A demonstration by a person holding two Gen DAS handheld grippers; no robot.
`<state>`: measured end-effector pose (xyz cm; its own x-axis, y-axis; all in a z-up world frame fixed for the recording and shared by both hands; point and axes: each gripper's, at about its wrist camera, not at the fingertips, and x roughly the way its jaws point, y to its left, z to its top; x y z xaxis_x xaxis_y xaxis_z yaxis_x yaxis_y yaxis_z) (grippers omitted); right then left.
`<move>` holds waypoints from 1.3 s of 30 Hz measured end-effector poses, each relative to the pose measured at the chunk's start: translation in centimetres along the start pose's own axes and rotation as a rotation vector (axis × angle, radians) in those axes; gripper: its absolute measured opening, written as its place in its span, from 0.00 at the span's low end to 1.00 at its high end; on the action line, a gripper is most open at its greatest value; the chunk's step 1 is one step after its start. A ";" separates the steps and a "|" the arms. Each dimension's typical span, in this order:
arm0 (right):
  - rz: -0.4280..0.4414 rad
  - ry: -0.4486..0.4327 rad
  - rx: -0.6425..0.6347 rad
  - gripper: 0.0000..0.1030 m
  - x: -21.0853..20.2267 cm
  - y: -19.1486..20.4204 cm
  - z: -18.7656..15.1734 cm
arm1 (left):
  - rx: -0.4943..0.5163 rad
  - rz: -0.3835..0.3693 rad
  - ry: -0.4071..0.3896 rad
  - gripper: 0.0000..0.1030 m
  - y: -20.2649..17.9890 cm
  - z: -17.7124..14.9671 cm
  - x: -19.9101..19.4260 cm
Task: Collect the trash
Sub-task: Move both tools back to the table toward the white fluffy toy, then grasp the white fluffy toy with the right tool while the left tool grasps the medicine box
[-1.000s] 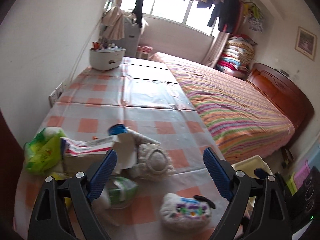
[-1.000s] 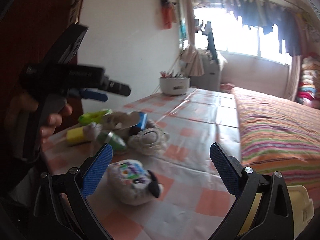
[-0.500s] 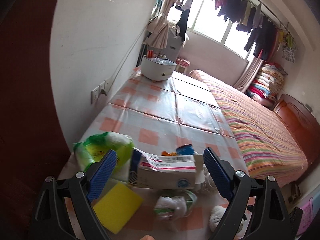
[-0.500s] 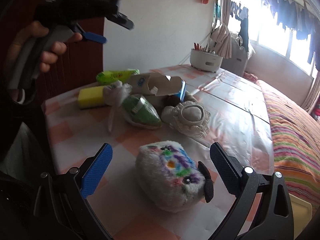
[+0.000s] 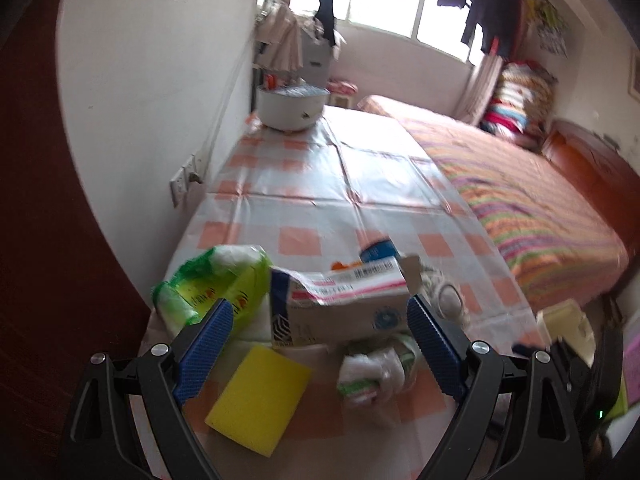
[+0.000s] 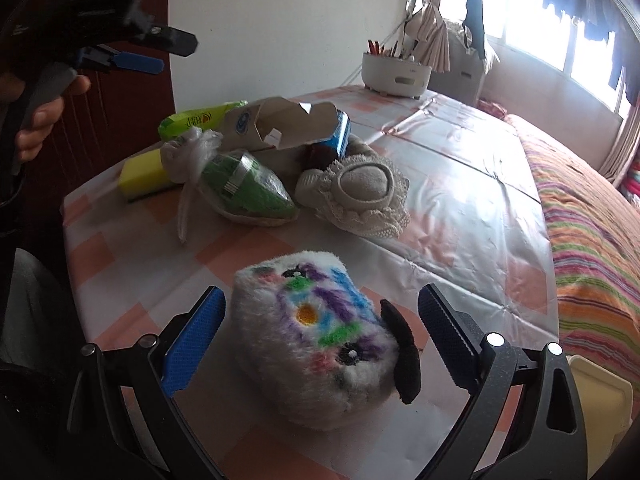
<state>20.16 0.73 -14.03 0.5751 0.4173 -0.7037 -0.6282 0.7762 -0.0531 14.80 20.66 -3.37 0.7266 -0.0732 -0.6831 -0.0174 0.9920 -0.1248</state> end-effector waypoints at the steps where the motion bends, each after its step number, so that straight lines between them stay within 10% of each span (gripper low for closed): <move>1: 0.011 0.009 0.002 0.81 0.1 -0.1 0.0 | 0.017 -0.008 0.013 0.83 -0.3 -0.2 0.1; 8: 0.017 0.036 -0.002 0.57 0.5 0.2 -0.1 | 0.125 -0.038 0.118 0.83 -1.4 -1.7 1.2; 21: 0.010 -0.011 0.085 0.55 -0.3 -1.2 -0.1 | 0.008 -0.146 0.135 0.83 -1.3 -0.8 2.5; 39: 0.009 -0.058 0.131 0.56 -2.2 -3.2 -1.3 | 0.064 0.238 0.175 0.83 -7.0 1.3 7.6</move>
<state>20.20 -3.27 -13.21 0.6013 0.4482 -0.6615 -0.5617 0.8259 0.0490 21.34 13.31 -6.70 0.5778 0.1515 -0.8020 -0.1261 0.9874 0.0957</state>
